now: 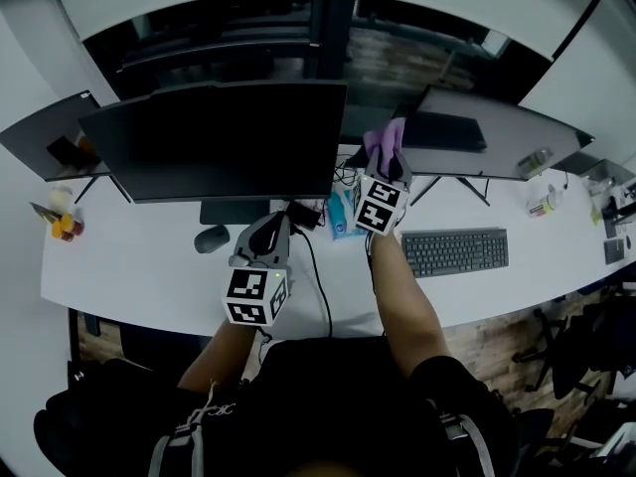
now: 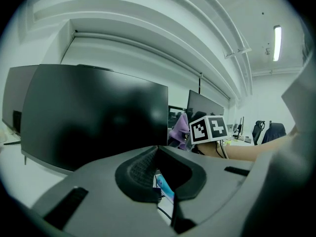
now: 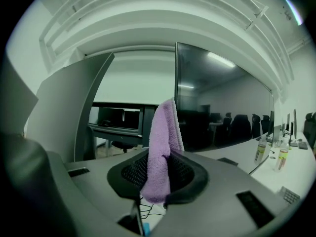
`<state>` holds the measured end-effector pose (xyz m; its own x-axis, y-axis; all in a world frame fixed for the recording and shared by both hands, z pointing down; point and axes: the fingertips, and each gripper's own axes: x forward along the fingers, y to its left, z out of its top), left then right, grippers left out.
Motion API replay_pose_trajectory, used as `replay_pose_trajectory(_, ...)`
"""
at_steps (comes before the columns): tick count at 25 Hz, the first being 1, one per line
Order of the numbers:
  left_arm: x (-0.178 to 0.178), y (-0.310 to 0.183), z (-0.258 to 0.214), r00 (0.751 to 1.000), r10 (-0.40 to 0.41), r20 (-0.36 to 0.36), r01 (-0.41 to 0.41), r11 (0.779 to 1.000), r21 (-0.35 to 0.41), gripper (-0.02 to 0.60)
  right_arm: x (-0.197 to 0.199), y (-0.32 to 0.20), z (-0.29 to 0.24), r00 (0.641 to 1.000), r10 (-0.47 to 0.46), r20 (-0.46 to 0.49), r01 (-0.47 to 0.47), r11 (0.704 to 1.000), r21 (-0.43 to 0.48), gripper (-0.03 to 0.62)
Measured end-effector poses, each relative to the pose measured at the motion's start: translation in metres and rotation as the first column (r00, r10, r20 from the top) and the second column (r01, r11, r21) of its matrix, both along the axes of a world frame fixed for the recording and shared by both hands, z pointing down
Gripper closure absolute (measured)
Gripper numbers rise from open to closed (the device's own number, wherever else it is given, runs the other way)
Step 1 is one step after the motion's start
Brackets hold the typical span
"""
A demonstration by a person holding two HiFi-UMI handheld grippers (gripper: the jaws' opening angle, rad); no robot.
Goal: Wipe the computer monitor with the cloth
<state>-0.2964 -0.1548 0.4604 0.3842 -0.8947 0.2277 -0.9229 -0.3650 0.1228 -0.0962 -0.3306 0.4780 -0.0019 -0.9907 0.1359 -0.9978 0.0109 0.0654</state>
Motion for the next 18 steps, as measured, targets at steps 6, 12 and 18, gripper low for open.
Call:
replay_pose_trajectory(6,0.017,-0.008,0.008,1.000,0.022,0.013,-0.022,0.999,-0.025,0.568,0.003,-0.008,0.031,1.000,-0.014,0.024,0.016,0.998,-0.060,0.497)
replay_pose_trajectory(12,0.026,-0.015,0.019,0.999,0.026,0.029,-0.024,0.998,-0.067,0.568,0.006,-0.013,0.071,0.996,-0.022,0.089,0.035,0.988,-0.148,0.497)
replay_pose_trajectory(18,0.037,-0.022,0.030,0.999,0.025,0.047,-0.020,0.995,-0.095,0.568,0.011,-0.016,0.105,0.989,-0.033,0.146,0.064,0.974,-0.215,0.494)
